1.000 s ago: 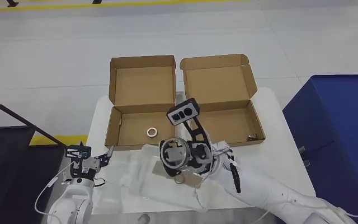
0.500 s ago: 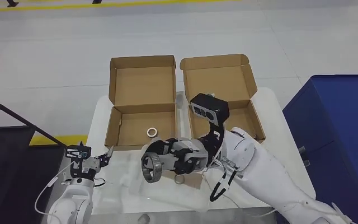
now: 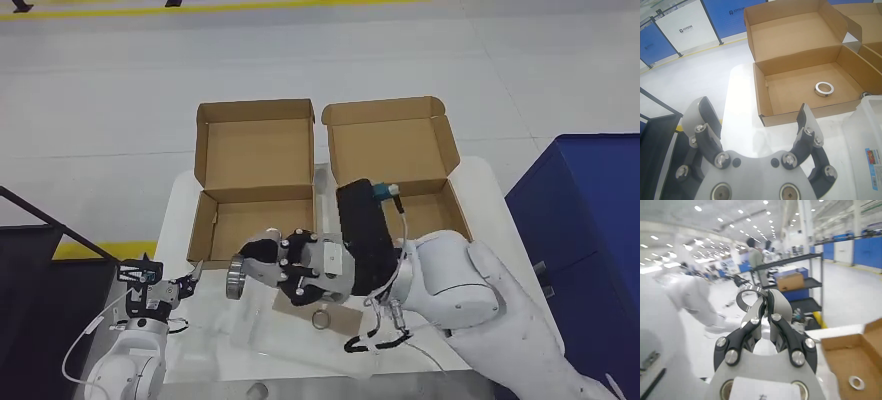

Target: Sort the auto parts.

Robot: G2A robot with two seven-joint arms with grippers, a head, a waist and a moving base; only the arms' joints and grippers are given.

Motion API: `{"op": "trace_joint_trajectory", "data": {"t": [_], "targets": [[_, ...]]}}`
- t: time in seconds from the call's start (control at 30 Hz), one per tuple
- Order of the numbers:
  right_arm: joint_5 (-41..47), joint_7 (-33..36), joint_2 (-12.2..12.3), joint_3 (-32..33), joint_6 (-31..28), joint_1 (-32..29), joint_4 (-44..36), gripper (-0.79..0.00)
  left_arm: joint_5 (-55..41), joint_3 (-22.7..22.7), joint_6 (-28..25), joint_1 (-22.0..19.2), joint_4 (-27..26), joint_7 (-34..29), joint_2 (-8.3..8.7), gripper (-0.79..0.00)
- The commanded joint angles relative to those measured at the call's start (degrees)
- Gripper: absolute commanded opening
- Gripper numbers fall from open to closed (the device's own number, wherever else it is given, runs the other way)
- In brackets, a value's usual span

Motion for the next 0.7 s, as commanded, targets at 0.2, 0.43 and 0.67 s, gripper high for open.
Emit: {"op": "trace_joint_trajectory", "data": {"t": [0.2, 0.43, 0.67], "targets": [[-14.43, -0.23, 0.29, 2.05, 5.45, -3.49, -5.82, -0.785, 0.00, 0.00, 0.00, 0.00, 0.00, 0.00, 0.00, 0.000], [5.01, -0.35, -0.12, 1.08, -2.61, -3.85, -3.05, -0.785, 0.00, 0.00, 0.00, 0.00, 0.00, 0.00, 0.00, 0.000], [49.46, 11.47, -0.61, -3.03, -17.77, 1.14, 4.90, -0.785, 0.00, 0.00, 0.00, 0.00, 0.00, 0.00, 0.00, 0.000]]}}
